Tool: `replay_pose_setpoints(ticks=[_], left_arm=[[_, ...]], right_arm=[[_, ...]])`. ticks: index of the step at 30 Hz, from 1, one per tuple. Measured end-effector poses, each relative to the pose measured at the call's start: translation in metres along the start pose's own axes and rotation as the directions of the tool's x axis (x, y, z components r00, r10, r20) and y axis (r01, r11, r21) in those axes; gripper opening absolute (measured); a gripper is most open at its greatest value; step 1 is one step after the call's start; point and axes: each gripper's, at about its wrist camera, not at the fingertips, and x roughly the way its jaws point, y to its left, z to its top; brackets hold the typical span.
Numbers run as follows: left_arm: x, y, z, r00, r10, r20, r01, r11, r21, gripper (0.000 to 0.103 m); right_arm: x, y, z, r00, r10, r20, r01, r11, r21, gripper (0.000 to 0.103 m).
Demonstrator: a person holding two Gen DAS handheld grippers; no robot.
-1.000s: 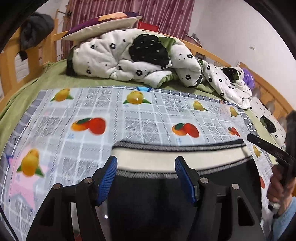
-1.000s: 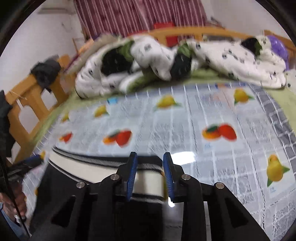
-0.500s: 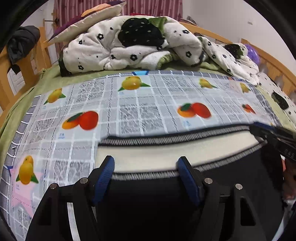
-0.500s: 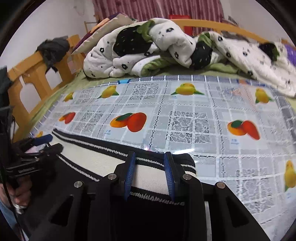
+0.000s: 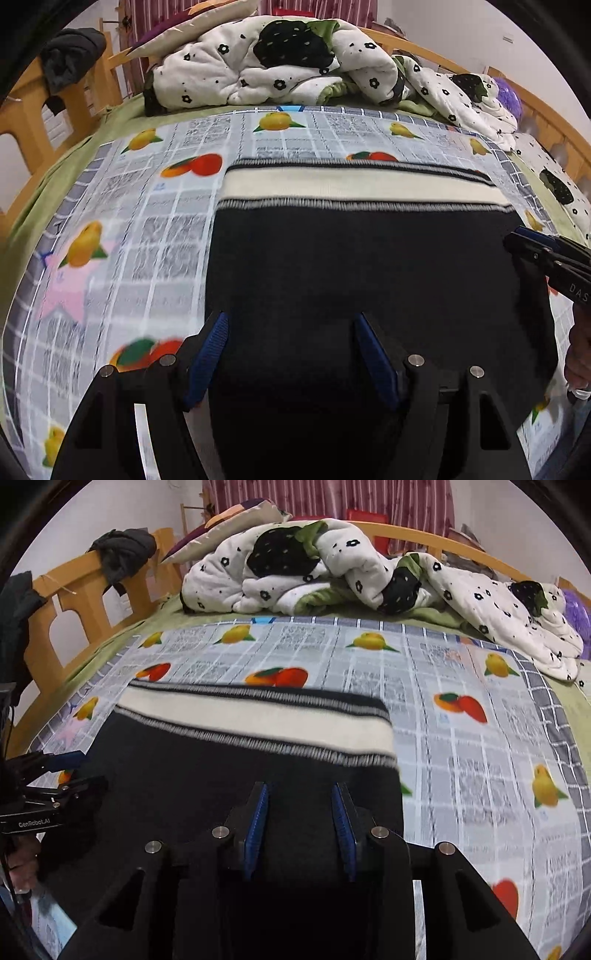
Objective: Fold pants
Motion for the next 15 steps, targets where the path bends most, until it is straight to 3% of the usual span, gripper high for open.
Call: replay_pose_setpoints(ticks=[15], left_arm=[[-0.040, -0.009, -0.054, 1.000, -0.007, -0.002, 0.007, 1.000, -0.015, 0.069]], right_arm=[[-0.045, 0.018, -0.061, 0.999, -0.029, -0.038, 0.030, 0.999, 0.016, 0.036]])
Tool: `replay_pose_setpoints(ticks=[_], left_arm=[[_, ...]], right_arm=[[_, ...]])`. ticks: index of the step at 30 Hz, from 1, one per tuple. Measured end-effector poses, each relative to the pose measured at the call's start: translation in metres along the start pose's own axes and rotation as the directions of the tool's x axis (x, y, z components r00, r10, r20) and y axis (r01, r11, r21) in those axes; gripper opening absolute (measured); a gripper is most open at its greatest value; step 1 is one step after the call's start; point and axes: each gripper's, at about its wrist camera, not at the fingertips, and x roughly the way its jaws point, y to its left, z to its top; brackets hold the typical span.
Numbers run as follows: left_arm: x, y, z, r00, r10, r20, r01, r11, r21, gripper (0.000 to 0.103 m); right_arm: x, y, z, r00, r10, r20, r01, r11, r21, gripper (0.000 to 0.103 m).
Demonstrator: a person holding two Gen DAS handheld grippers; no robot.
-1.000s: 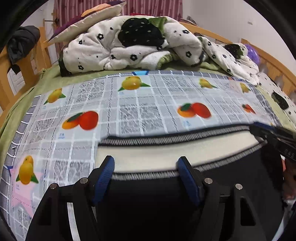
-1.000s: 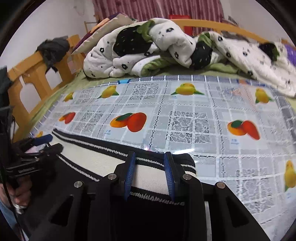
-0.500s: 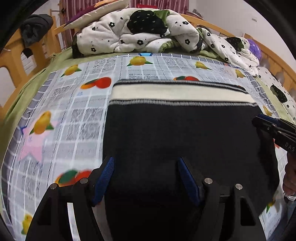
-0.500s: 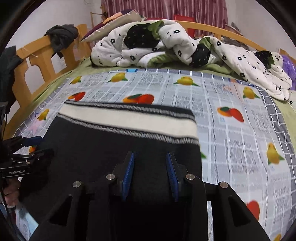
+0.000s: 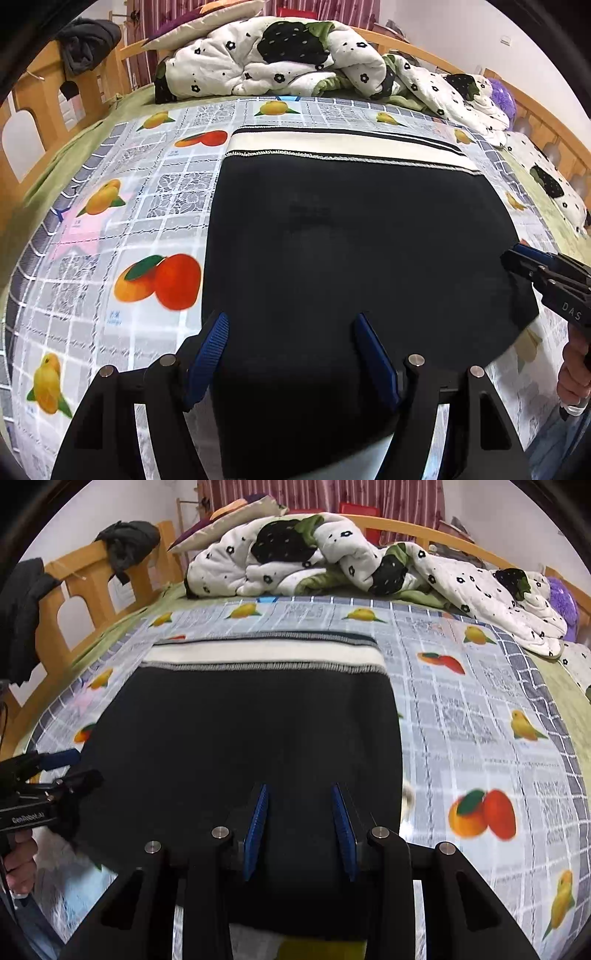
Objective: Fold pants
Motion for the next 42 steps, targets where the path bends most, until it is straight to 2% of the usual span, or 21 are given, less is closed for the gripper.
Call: replay_pose_setpoints(ticks=[3, 6, 9, 12, 16, 24, 25, 28, 32, 33, 34, 36, 38, 42], left_arm=[[-0.009, 0.002, -0.010, 1.000, 0.019, -0.006, -0.019, 1.000, 0.012, 0.069], [-0.014, 0.012, -0.018, 0.999, 0.052, -0.010, -0.052, 0.999, 0.012, 0.075], [-0.016, 0.027, -0.024, 1.000, 0.020, -0.022, -0.021, 1.000, -0.020, 0.075], [-0.025, 0.044, -0.030, 0.999, 0.040, 0.009, -0.040, 0.998, -0.044, 0.075], [-0.029, 0.056, -0.043, 1.000, -0.011, 0.004, 0.011, 0.999, -0.042, 0.075], [-0.029, 0.047, -0.053, 1.000, 0.024, 0.005, -0.024, 1.000, -0.009, 0.074], [-0.033, 0.046, -0.053, 1.000, 0.003, 0.016, -0.003, 1.000, 0.007, 0.072], [-0.037, 0.043, -0.054, 0.999, -0.033, 0.016, 0.032, 0.999, 0.027, 0.073], [-0.015, 0.030, -0.062, 0.999, 0.001, -0.048, 0.002, 0.998, 0.063, 0.075], [-0.008, 0.023, -0.065, 0.997, 0.036, -0.067, -0.030, 0.996, 0.088, 0.075], [-0.009, 0.020, -0.066, 0.997, 0.050, -0.050, -0.045, 0.994, 0.099, 0.074], [-0.015, 0.013, -0.065, 0.999, 0.023, -0.033, -0.019, 0.992, 0.123, 0.071], [-0.024, 0.010, -0.064, 1.000, -0.014, -0.011, 0.015, 0.992, 0.127, 0.071], [-0.029, 0.011, -0.063, 1.000, -0.029, -0.008, 0.029, 0.994, 0.106, 0.072]], right_arm=[[-0.004, 0.000, -0.011, 1.000, -0.008, -0.009, 0.008, 1.000, 0.003, 0.036], [-0.004, -0.004, -0.013, 1.000, -0.025, -0.007, 0.025, 1.000, 0.000, 0.036], [-0.001, -0.006, -0.015, 1.000, -0.020, -0.009, 0.020, 1.000, 0.011, 0.037], [-0.001, -0.004, -0.014, 1.000, -0.030, -0.001, 0.030, 1.000, -0.002, 0.037], [-0.002, -0.006, -0.012, 1.000, -0.022, -0.001, 0.022, 1.000, 0.005, 0.037], [-0.001, -0.005, -0.010, 1.000, -0.030, 0.003, 0.030, 0.999, -0.013, 0.038], [-0.001, -0.004, -0.010, 0.999, -0.032, 0.004, 0.032, 0.999, -0.022, 0.038], [-0.006, -0.005, -0.012, 0.999, -0.035, 0.016, 0.035, 0.998, -0.044, 0.038], [-0.007, -0.004, -0.015, 0.999, -0.037, 0.014, 0.037, 0.998, -0.052, 0.038], [-0.003, -0.003, -0.017, 0.999, -0.042, 0.002, 0.042, 0.998, -0.054, 0.037], [-0.002, -0.002, -0.019, 0.999, -0.048, 0.004, 0.048, 0.997, -0.058, 0.037], [-0.003, 0.001, -0.020, 0.998, -0.060, 0.015, 0.061, 0.995, -0.076, 0.037], [-0.006, -0.001, -0.019, 0.999, -0.038, 0.010, 0.039, 0.997, -0.070, 0.038], [-0.006, -0.008, -0.019, 1.000, -0.017, -0.001, 0.017, 0.999, -0.032, 0.042]])
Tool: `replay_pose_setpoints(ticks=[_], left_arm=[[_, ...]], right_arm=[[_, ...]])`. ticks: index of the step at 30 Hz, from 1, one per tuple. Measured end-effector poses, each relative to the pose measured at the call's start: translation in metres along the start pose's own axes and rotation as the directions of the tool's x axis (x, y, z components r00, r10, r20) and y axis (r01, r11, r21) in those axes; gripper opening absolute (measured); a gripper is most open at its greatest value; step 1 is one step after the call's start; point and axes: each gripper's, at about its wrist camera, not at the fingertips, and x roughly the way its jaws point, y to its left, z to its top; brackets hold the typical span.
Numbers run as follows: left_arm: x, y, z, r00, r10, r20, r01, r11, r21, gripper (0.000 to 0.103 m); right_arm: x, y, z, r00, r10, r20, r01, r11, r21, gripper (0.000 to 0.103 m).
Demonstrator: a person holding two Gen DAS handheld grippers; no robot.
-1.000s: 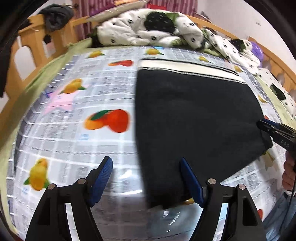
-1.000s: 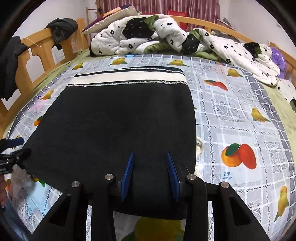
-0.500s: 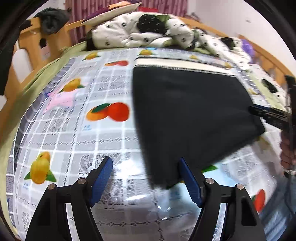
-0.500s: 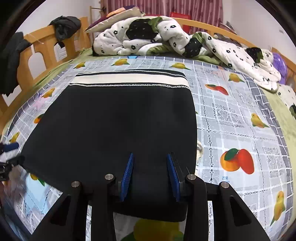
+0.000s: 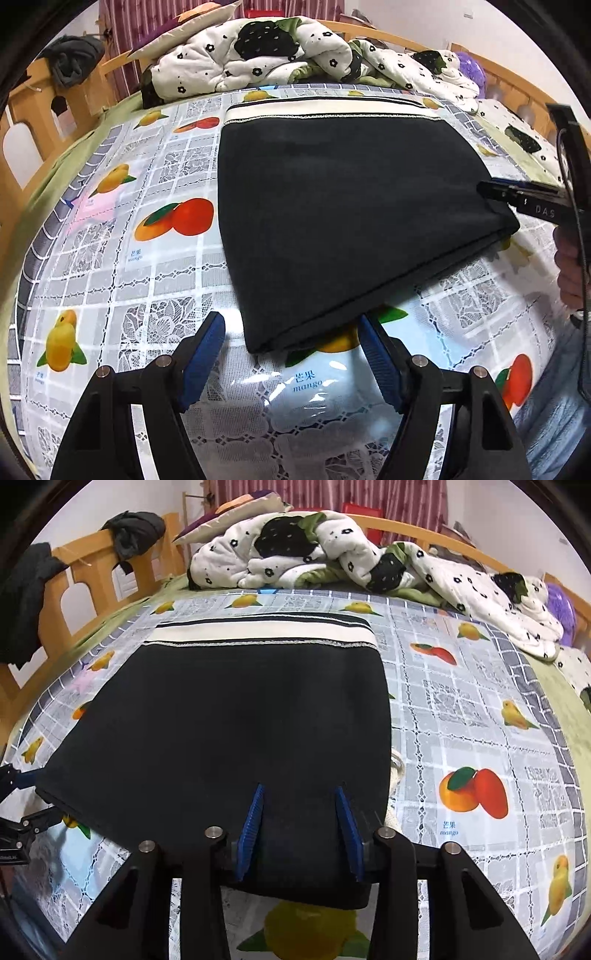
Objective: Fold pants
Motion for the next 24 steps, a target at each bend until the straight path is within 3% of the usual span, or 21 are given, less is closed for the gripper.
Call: replay_pose_setpoints(ticks=[6, 11, 15, 24], left_arm=[[-0.013, 0.008, 0.003, 1.000, -0.008, 0.028, 0.010, 0.997, -0.077, 0.072], [-0.032, 0.006, 0.010, 0.998, -0.018, 0.063, 0.028, 0.987, -0.159, 0.072], [-0.055, -0.001, 0.018, 0.992, -0.004, 0.124, 0.023, 0.987, -0.159, 0.073], [-0.107, -0.016, 0.028, 0.974, 0.026, 0.225, 0.012, 0.986, -0.164, 0.076]], right_arm=[[-0.003, 0.006, 0.008, 1.000, 0.002, -0.029, -0.001, 1.000, 0.016, 0.042], [-0.023, 0.012, 0.016, 1.000, -0.018, -0.005, 0.018, 0.999, 0.051, 0.043], [-0.046, 0.014, 0.013, 0.999, -0.053, 0.015, 0.051, 0.995, 0.090, 0.053], [-0.111, 0.011, -0.006, 0.993, -0.117, 0.020, 0.112, 0.978, 0.174, 0.055]])
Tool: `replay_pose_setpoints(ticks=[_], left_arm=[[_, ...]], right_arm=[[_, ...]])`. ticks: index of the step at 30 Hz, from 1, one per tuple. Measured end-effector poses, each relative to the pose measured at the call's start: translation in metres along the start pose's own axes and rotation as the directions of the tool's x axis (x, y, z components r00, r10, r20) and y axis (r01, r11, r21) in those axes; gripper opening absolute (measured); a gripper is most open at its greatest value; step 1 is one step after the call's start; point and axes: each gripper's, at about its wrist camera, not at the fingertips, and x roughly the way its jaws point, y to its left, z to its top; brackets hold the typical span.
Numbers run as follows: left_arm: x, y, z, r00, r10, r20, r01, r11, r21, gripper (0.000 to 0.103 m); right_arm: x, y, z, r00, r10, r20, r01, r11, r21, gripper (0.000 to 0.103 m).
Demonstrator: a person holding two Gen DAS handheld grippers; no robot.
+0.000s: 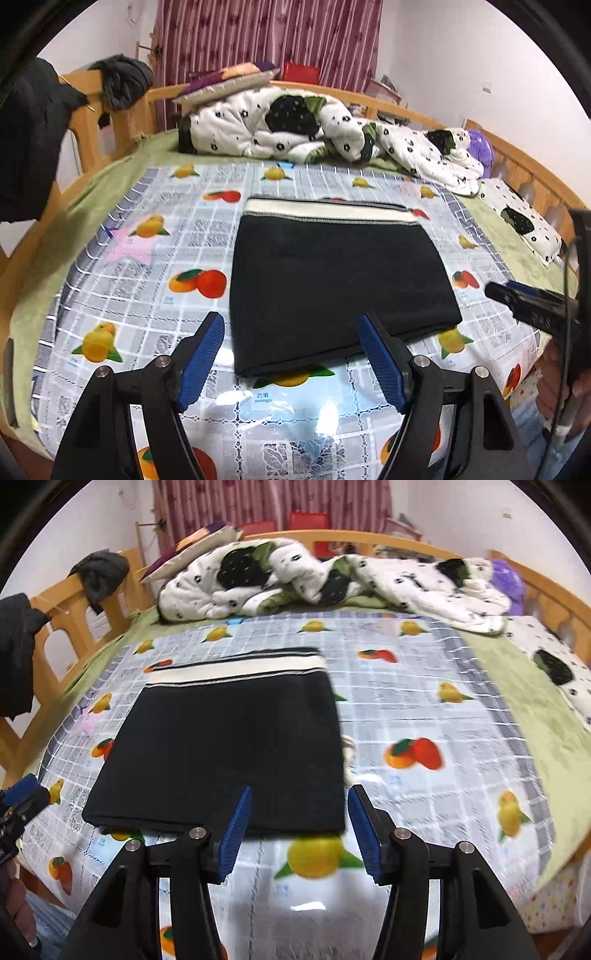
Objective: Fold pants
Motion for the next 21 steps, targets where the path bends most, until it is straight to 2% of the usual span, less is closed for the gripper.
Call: replay_pose_setpoints(ticks=[1, 2, 4, 5, 9, 21], left_arm=[[-0.005, -0.001, 0.000, 1.000, 0.002, 0.007, -0.002, 1.000, -0.005, 0.076], [-0.008, -0.001, 0.000, 1.000, 0.003, 0.011, -0.003, 1.000, -0.007, 0.076], [-0.014, -0.003, -0.001, 1.000, -0.001, 0.016, 0.001, 1.000, -0.007, 0.077], [-0.018, -0.005, -0.002, 1.000, -0.005, 0.013, 0.005, 1.000, 0.005, 0.077], [-0.032, -0.010, -0.006, 1.000, 0.007, 0.021, -0.007, 1.000, 0.018, 0.081], [-0.048, -0.020, -0.018, 0.999, 0.035, 0.032, -0.036, 0.999, 0.034, 0.083]], right_arm=[[-0.008, 0.000, -0.002, 1.000, -0.012, 0.006, 0.012, 1.000, -0.003, 0.065], [-0.016, -0.001, -0.005, 1.000, -0.024, 0.020, 0.024, 1.000, -0.002, 0.080], [-0.036, -0.003, -0.013, 0.996, -0.051, 0.074, 0.051, 0.999, 0.005, 0.092], [-0.042, -0.003, -0.016, 0.994, -0.062, 0.087, 0.062, 0.998, 0.000, 0.094], [-0.063, -0.002, -0.032, 0.990, -0.103, 0.099, 0.107, 0.994, -0.037, 0.095], [-0.086, 0.002, -0.049, 0.988, -0.106, 0.115, 0.110, 0.994, -0.024, 0.096]])
